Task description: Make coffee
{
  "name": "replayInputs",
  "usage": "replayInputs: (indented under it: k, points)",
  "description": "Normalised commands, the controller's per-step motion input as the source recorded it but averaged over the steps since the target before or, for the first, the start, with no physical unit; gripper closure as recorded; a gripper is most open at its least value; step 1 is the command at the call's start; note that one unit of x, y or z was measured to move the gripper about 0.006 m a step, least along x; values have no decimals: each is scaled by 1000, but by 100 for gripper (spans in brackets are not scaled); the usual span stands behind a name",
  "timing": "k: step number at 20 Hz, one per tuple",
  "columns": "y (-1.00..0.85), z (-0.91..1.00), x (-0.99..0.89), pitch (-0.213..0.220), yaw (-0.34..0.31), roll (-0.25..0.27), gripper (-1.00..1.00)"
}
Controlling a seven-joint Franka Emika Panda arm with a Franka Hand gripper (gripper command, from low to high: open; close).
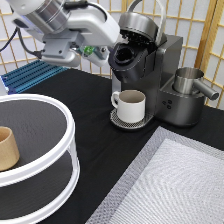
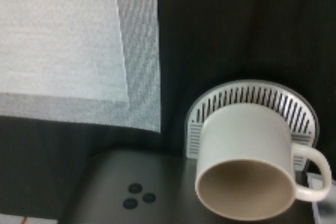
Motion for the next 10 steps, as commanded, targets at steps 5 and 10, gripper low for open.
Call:
replayInputs:
  k: [5,10]
  points:
    - [778,439,139,102,0,0,100]
    - [697,386,177,96,0,0,100]
